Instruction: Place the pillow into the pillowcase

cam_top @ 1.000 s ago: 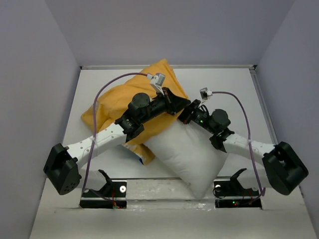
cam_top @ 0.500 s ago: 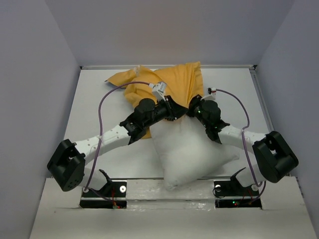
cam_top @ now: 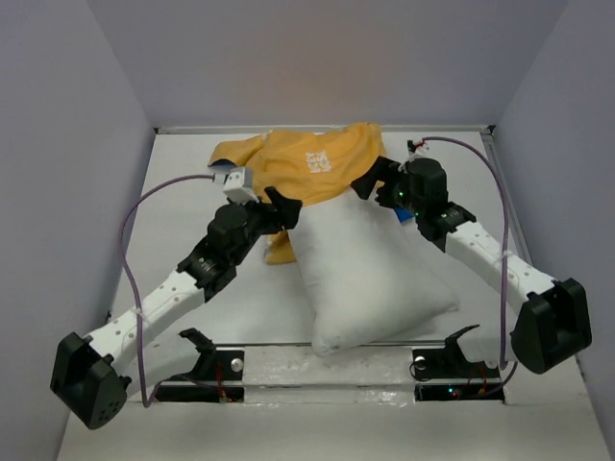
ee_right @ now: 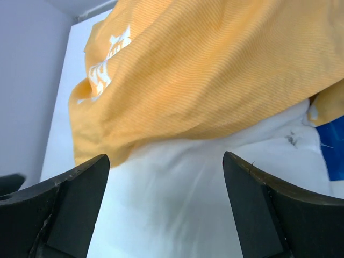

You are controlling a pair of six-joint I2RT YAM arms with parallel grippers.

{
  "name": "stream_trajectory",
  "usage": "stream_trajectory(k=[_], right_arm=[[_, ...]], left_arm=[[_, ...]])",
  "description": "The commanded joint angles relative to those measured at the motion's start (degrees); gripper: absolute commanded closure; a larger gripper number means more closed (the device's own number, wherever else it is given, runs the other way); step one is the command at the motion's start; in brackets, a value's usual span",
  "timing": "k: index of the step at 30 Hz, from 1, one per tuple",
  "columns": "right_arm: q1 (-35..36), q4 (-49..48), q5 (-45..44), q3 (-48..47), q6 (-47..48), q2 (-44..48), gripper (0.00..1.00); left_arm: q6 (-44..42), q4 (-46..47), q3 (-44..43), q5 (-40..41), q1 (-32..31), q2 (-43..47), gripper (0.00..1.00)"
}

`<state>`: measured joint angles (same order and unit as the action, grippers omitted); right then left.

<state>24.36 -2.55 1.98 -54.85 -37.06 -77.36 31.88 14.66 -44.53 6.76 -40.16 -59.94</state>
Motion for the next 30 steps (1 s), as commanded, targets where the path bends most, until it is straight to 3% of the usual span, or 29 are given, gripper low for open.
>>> stream_trajectory(k=[1,5,7,12,16,21,22,24,25,26,28,29,30], right_arm=[[1.5,19.0,-0.7,-3.9,12.4,6.7,0.09],[9.0,26.7,-7.2,-8.4,15.9,8.1,0.09],[17.2,30.2,-14.3,-12.3,17.4,6.1,0.09],[29.1,40.8,-25.1,-26.9,19.3,-8.8,0.07],[31.9,45.0,-30.2,-34.4,19.0,-18.7,0.05],[31.9,49.7,-37.7,-40.4,17.5,-30.5,0.02],[31.9,49.8,-37.7,-41.1,17.5,-32.0,0.02],[31.9,50.1,-38.2,-43.5,17.0,-34.6,0.01],[31.9,49.1,-39.1,-44.7,17.3,-37.2,0.01],[31.9,49.0,-40.1,-45.7,17.2,-38.6,0.02],[30.8,48.1,-43.8,-47.4,15.5,-41.5,0.22],[30.1,47.5,-42.7,-48.5,14.9,-42.0,0.44],[29.3,46.0,-42.7,-48.2,14.5,-41.8,0.44]], left_arm=[[4.5,0.2,15.6,9.6,5.4,6.0,0.15],[7.5,3.9,22.8,10.6,8.3,7.8,0.18],[7.8,6.9,24.1,10.1,10.0,5.6,0.17],[5.7,15.0,21.9,1.9,16.0,-4.6,0.13],[3.6,18.5,18.7,-5.0,17.0,-11.2,0.13],[3.2,24.7,17.6,-10.5,17.2,-17.4,0.21],[3.2,25.6,17.5,-11.2,17.2,-18.3,0.24],[3.1,27.6,16.8,-13.9,17.3,-20.9,0.45],[3.8,28.6,17.0,-14.8,17.2,-21.6,0.64],[4.1,29.4,17.2,-15.2,17.2,-22.2,0.74],[4.8,30.8,17.5,-16.2,17.2,-23.1,0.90],[4.9,31.0,17.7,-16.7,17.1,-22.9,1.00],[4.9,31.2,18.0,-16.8,17.1,-22.9,1.00]])
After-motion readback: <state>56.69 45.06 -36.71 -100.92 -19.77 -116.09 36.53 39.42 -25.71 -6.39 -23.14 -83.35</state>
